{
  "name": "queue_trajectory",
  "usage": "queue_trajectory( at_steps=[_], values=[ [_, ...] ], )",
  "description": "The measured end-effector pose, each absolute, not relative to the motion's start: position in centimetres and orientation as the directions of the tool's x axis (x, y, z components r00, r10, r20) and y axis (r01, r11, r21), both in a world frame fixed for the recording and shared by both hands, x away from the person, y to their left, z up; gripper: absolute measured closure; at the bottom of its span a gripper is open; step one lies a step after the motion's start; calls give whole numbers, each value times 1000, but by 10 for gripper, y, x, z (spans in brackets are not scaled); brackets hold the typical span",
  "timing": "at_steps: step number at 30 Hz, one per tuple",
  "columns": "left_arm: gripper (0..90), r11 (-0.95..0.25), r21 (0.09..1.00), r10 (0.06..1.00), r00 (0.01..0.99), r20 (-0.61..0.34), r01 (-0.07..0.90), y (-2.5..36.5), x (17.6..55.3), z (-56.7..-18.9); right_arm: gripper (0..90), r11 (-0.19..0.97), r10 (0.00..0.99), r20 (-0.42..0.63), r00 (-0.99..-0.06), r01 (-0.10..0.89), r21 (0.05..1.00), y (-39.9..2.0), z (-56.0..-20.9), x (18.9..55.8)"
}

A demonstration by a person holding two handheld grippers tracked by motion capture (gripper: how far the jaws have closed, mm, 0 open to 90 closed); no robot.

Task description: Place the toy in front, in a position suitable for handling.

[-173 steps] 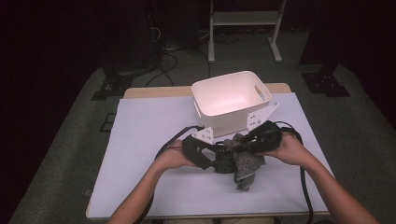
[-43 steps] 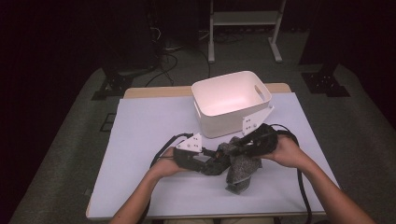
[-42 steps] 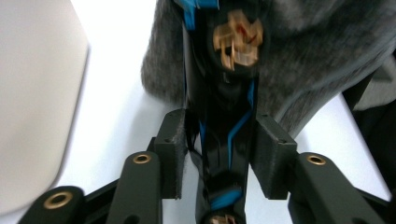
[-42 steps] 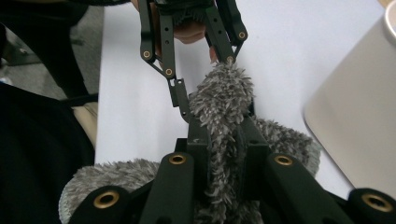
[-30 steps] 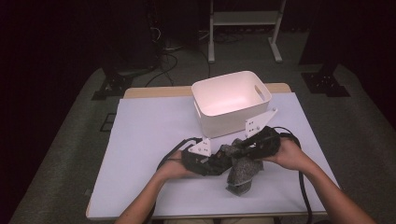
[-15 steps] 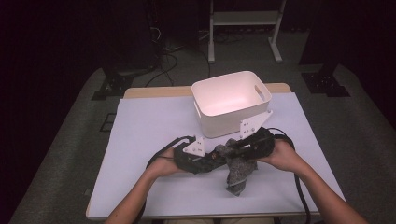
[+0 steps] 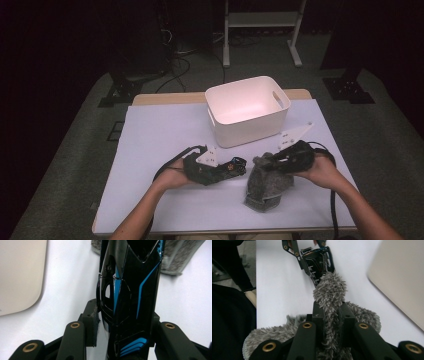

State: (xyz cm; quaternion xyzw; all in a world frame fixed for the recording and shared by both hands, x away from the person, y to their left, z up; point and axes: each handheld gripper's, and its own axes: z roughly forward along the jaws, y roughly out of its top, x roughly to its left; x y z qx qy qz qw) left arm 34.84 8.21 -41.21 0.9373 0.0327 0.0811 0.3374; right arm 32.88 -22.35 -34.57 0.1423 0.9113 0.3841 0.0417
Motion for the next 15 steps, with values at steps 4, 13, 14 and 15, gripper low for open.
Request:
queue_trajectory(
  at_steps=[4, 13, 14, 15],
  values=[
    [584, -788, 615, 127, 984, 128, 21, 73, 351, -412, 782, 652, 337, 16, -941, 246, 717, -250, -336, 323],
    [584, -846, 533, 127, 978, 164, 20, 45, 348, -423, 782, 664, 394, -23, -919, 267, 698, -275, -331, 318],
    [584, -852, 523, 122, 978, 167, 17, 43, 347, -425, 782, 671, 389, -16, -921, 272, 689, -271, -337, 319],
    [584, -849, 527, 128, 979, 161, 24, 42, 347, -425, 782, 673, 385, -9, -923, 274, 688, -268, -342, 321]
  ],
)
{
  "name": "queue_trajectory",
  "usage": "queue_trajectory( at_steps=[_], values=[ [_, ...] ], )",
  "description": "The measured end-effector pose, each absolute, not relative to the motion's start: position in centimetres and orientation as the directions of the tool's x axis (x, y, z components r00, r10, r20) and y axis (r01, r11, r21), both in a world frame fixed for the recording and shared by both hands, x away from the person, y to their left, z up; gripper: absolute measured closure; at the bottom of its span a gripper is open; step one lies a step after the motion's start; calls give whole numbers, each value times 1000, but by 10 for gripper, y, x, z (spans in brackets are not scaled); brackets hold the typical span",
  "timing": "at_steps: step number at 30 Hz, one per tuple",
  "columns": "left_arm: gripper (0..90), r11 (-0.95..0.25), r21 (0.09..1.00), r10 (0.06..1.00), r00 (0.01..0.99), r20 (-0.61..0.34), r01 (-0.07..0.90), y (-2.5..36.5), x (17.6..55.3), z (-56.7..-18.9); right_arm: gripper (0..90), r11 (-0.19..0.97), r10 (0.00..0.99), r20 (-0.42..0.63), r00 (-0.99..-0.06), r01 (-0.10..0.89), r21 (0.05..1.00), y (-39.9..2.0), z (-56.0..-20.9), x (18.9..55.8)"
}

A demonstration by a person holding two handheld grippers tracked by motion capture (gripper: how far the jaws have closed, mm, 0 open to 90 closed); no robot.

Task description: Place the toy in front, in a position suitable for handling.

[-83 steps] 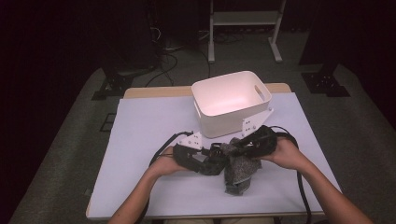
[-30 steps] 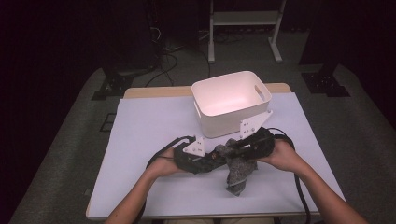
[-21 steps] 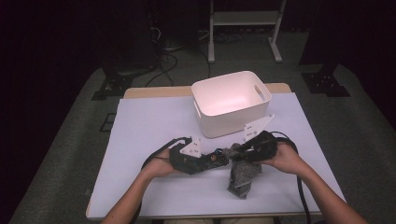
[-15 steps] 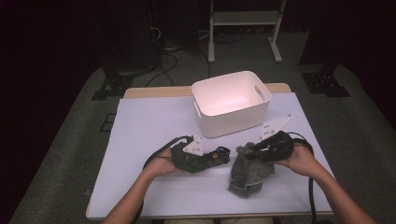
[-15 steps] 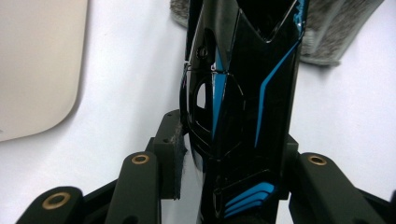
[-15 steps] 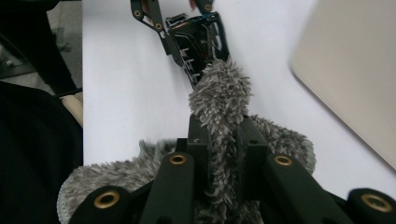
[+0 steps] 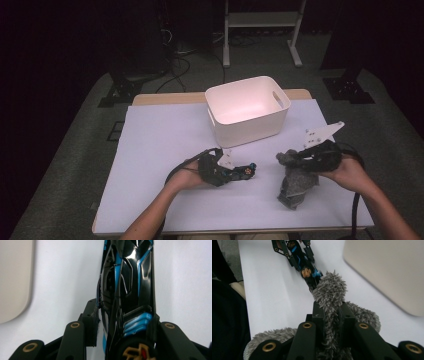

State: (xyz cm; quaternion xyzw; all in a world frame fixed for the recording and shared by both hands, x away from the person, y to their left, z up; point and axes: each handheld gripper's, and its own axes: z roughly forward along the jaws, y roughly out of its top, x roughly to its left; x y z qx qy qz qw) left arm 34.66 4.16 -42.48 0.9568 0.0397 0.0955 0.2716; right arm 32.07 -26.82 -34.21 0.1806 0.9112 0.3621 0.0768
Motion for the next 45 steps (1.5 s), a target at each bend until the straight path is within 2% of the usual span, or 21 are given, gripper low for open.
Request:
queue_trajectory(
  at_steps=[6, 8, 15, 22, 25, 30, 41, 45],
  values=[
    [577, -855, 518, 124, 976, 181, 13, 42, 341, -424, 782, 669, 333, 73, -940, 290, 684, -242, -375, 330],
    [548, -847, 531, 119, 982, 148, 23, 43, 341, -422, 781, 662, 319, 95, -943, 294, 689, -235, -381, 331],
    [457, -837, 547, 106, 986, 132, 17, 48, 330, -420, 780, 650, 284, 136, -949, 295, 700, -219, -393, 330],
    [410, -828, 561, 118, 979, 166, 4, 56, 314, -423, 778, 627, 269, 152, -951, 293, 722, -223, -398, 319],
    [412, -824, 567, 132, 979, 153, 22, 58, 312, -421, 778, 617, 276, 160, -948, 302, 727, -226, -400, 315],
    [367, -832, 555, 112, 976, 185, -10, 60, 302, -422, 777, 620, 263, 168, -950, 300, 725, -224, -403, 310],
    [263, -833, 553, 107, 979, 173, -7, 66, 295, -420, 776, 643, 235, 188, -954, 298, 706, -216, -405, 305],
    [252, -828, 561, 111, 980, 166, -1, 73, 296, -417, 776, 658, 206, 171, -964, 265, 704, -207, -400, 305]
  ],
)
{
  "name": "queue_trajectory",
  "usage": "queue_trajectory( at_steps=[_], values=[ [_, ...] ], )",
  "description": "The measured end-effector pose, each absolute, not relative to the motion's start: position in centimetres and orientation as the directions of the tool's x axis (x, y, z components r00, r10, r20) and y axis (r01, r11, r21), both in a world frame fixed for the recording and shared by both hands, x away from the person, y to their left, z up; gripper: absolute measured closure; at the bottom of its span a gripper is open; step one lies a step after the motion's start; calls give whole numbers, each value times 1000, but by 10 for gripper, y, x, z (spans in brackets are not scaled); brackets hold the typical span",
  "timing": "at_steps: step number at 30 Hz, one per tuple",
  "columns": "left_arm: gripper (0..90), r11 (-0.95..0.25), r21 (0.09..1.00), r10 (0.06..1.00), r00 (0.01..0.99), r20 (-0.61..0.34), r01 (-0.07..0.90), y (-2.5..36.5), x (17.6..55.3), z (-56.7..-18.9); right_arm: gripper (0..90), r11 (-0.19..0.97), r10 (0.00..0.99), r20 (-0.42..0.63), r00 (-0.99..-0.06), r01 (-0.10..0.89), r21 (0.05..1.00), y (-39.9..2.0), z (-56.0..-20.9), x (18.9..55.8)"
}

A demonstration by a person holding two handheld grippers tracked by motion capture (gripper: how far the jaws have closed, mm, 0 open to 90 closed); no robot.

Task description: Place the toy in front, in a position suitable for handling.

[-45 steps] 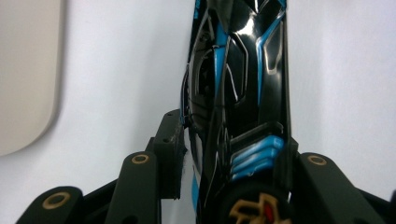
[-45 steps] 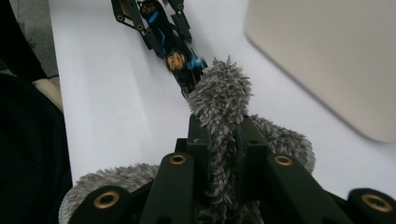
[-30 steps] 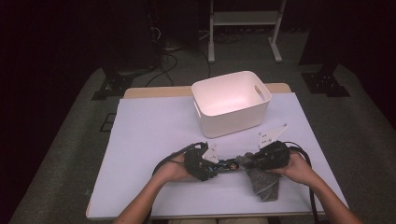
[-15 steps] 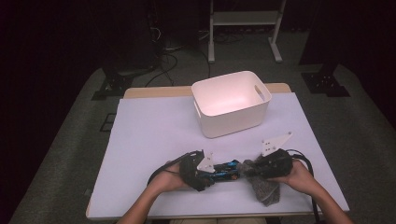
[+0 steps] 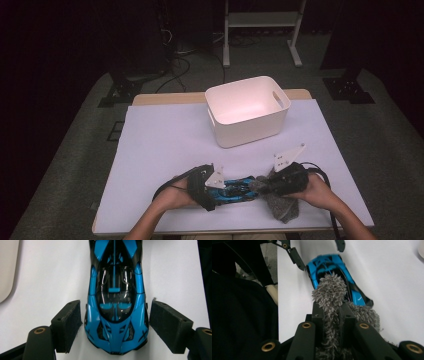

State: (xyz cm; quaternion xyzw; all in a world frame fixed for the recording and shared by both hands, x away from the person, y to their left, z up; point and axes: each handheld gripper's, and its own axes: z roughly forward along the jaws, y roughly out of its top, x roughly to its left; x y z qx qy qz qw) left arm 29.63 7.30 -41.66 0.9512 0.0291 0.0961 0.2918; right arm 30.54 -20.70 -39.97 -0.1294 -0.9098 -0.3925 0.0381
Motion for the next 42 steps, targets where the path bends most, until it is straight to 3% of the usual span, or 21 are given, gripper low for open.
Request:
queue_trajectory(
  at_steps=[8, 12, 28, 37, 42],
  values=[
    [230, -848, 529, 111, 987, 118, 32, 72, 302, -431, 774, 724, 162, 159, -974, 227, 652, -164, -407, 320],
    [241, -841, 541, 105, 988, 117, 25, 72, 302, -433, 776, 743, 160, 166, -973, 229, 629, -164, -412, 322],
    [248, -835, 550, 87, 989, 116, 9, 71, 304, -434, 768, 653, 394, 138, -909, 382, 654, -271, -394, 313],
    [248, -835, 550, 80, 989, 121, 1, 71, 304, -434, 757, 586, 547, 140, -825, 497, 640, -334, -417, 306],
    [248, -831, 556, 79, 990, 117, 1, 72, 305, -434, 646, 553, 579, 153, -801, 524, 648, -350, -421, 301]
  ],
)
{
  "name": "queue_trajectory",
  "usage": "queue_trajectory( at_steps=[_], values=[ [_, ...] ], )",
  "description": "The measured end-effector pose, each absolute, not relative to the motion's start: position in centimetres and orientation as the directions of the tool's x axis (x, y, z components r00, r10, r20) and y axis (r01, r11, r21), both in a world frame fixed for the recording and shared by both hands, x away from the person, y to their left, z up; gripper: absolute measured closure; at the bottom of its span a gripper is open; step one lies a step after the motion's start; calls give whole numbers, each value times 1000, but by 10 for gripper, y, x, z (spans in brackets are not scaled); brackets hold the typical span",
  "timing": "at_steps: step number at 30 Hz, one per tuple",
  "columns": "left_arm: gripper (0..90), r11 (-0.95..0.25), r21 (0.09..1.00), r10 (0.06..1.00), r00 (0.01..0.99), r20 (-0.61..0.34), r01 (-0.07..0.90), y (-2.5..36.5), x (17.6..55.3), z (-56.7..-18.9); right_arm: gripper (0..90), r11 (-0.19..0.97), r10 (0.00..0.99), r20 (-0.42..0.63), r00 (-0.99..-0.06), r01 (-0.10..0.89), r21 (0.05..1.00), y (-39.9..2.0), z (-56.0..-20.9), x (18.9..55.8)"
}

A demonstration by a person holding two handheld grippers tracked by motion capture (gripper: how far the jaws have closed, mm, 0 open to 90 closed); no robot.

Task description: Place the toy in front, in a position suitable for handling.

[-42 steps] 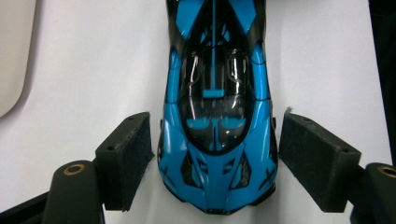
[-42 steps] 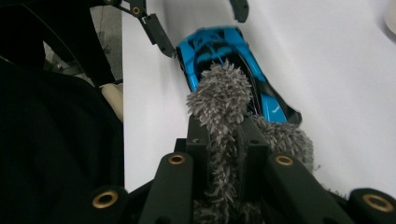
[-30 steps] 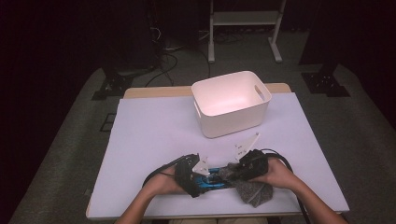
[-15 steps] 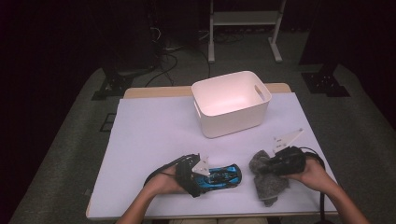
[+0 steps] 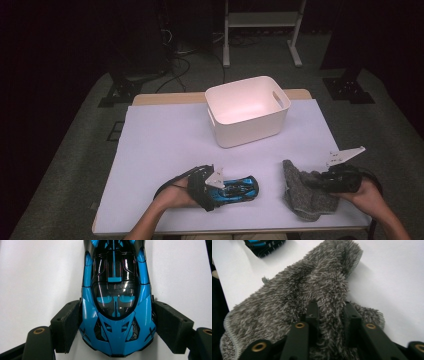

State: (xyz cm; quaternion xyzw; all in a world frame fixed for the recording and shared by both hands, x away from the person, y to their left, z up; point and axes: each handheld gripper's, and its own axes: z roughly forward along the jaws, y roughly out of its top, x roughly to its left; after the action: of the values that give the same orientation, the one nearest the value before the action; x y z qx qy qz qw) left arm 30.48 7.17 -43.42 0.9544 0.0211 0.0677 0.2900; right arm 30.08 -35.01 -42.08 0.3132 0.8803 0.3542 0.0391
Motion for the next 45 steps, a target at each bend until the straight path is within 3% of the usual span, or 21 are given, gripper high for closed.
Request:
queue_trajectory(
  at_steps=[8, 28, 45],
  values=[
    [248, -827, 562, 78, 991, 105, 6, 73, 306, -433, 493, 524, 542, 153, -827, 474, 708, -341, -389, 300],
    [212, -777, 629, 105, 990, 91, 25, 87, 305, -424, 399, 578, 362, 130, -923, 331, 746, -264, -326, 343],
    [170, -745, 665, 160, 982, 97, 56, 103, 310, -415, 306, 630, 303, 115, -946, 289, 721, -215, -306, 397]
  ],
)
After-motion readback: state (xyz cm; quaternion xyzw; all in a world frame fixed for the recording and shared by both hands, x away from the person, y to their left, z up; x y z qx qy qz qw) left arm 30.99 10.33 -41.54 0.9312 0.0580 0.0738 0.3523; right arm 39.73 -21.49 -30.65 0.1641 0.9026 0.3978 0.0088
